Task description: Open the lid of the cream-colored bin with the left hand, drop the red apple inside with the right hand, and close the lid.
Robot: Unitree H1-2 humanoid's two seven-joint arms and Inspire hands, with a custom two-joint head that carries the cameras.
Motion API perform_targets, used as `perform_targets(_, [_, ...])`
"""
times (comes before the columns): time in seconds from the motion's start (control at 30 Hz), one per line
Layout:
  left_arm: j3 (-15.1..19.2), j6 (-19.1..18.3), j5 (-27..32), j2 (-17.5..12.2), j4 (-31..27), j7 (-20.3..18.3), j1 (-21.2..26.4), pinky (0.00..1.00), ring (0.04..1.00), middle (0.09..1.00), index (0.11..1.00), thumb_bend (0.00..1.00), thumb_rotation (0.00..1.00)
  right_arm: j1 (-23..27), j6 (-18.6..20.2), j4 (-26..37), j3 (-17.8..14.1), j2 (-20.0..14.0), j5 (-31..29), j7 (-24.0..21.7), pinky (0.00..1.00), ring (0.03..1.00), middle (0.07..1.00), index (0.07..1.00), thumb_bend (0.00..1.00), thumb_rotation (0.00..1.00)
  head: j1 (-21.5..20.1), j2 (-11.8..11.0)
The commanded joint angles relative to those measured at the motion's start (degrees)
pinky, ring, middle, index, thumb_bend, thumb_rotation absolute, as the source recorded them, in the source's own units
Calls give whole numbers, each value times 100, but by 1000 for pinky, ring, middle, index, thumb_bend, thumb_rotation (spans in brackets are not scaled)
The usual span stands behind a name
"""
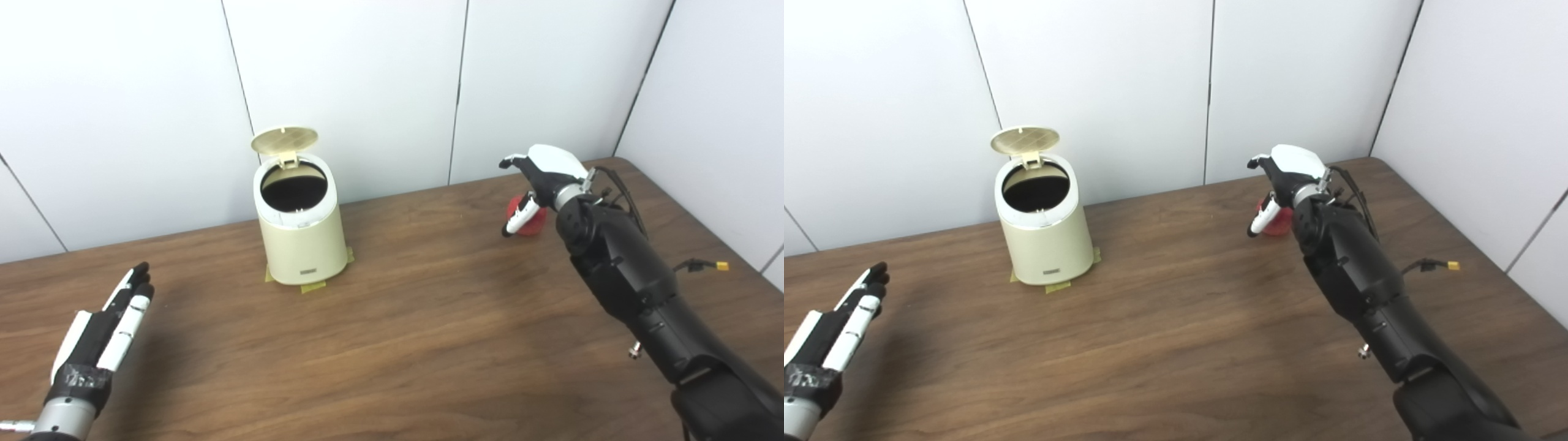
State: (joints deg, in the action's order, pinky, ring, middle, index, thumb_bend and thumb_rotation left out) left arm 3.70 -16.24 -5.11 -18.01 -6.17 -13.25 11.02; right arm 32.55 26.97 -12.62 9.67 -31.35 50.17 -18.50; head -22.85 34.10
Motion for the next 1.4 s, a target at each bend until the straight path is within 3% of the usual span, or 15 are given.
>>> perform_targets(0.0, [-2, -26, -67, -118, -277, 91, 178, 1000, 1000, 996, 1000, 420, 936, 423, -8, 86, -25, -269, 228, -36, 709, 899, 894, 841, 902, 119, -2, 5])
perform_targets(0.13, [-25, 59, -78, -166, -268, 58, 158, 1000, 1000, 995, 1000, 413, 959, 405, -15, 27, 15, -325, 216, -71, 702, 884, 886, 826, 899, 129, -40, -4])
perform_targets(0.33, [112, -257, 78, -123, -365, 55, 172, 1000, 1000, 997, 977, 419, 945, 438, -286, -380, 690, -679, 606, -33, 727, 853, 873, 807, 887, 186, 3, 8])
perform_targets(0.4, [130, -355, 94, -128, -420, 58, 183, 1000, 1000, 999, 969, 396, 929, 458, -378, -560, 781, -719, 603, 51, 712, 841, 872, 791, 901, 181, 3, 8])
perform_targets(0.57, [95, -211, -45, -222, -331, 120, 170, 1000, 997, 982, 962, 425, 993, 434, -422, -735, 751, -732, 457, 88, 697, 826, 842, 783, 911, 197, -33, 25])
perform_targets(0.87, [80, -176, -24, -192, -288, 138, 174, 1000, 1000, 988, 969, 460, 1000, 380, -392, -790, 672, -675, 218, 170, 704, 831, 850, 785, 920, 174, -26, 47])
perform_targets(1.13, [34, -346, -117, -185, -434, 141, 173, 1000, 1000, 989, 969, 421, 1000, 353, -399, -817, 640, -628, 102, 316, 684, 825, 851, 785, 921, 178, -26, 47])
perform_targets(1.37, [2, -405, -77, -146, -507, 102, 173, 1000, 1000, 989, 974, 336, 1000, 343, -517, -974, 579, -591, -79, 617, 642, 806, 843, 795, 896, 114, -49, 43])
